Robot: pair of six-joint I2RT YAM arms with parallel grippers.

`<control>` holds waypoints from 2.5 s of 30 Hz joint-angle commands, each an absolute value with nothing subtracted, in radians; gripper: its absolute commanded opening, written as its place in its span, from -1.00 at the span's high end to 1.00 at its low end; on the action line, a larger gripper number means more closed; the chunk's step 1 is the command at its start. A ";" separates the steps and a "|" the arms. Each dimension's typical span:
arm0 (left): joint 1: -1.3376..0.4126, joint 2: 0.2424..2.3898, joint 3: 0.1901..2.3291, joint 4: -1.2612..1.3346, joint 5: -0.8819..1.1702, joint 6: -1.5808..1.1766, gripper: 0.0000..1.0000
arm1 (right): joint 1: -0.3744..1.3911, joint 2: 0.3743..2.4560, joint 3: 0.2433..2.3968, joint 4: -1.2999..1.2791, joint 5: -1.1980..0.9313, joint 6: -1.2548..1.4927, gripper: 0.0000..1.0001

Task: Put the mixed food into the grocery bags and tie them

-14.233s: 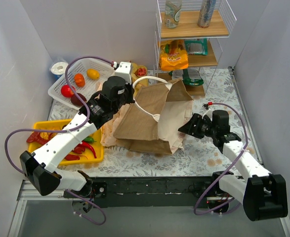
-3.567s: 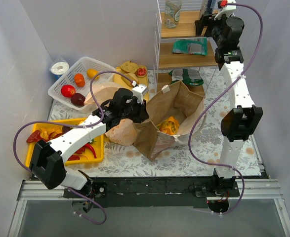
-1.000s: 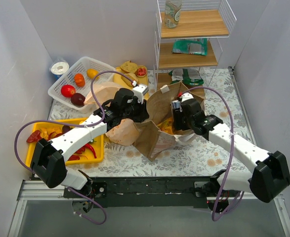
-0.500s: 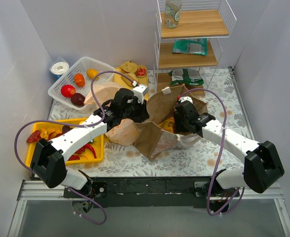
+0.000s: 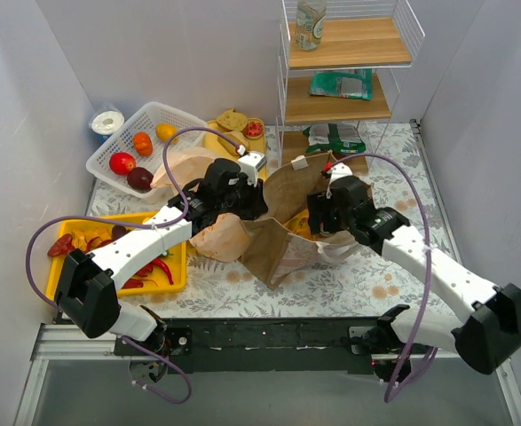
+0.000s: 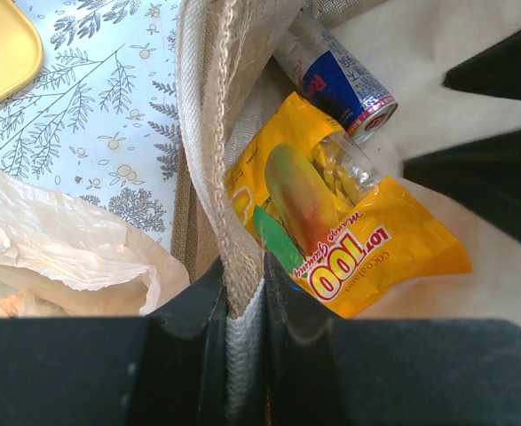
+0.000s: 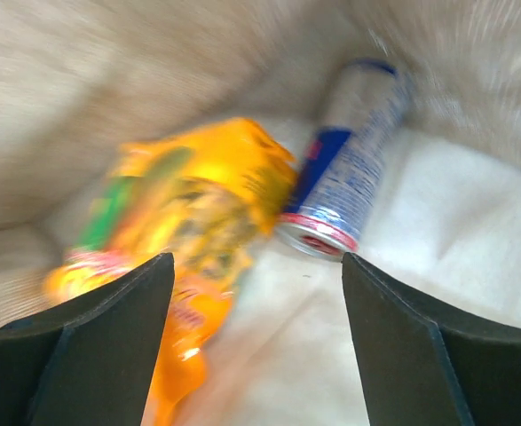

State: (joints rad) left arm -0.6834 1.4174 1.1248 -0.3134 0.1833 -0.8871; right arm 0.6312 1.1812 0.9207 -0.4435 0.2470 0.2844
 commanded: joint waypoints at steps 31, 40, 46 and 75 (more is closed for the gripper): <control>-0.684 1.405 1.118 -0.330 0.209 -0.881 1.00 | 0.331 1.767 2.029 0.150 -0.189 0.012 -0.97; -0.684 1.404 1.121 -0.336 0.213 -0.879 1.00 | 0.304 1.946 2.197 0.178 -0.156 0.041 -0.97; -0.683 1.407 1.123 -0.334 0.216 -0.879 1.00 | 0.291 2.041 2.290 0.173 -0.186 0.043 -0.97; -0.684 1.431 1.127 -0.348 0.210 -0.873 1.00 | 0.284 2.204 2.427 0.279 -0.160 0.103 -0.49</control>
State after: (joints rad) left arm -0.6834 1.4193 1.1248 -0.3134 0.2096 -0.8890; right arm 0.2878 2.2013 2.3848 0.2165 -0.1810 0.1020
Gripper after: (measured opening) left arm 0.131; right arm 0.782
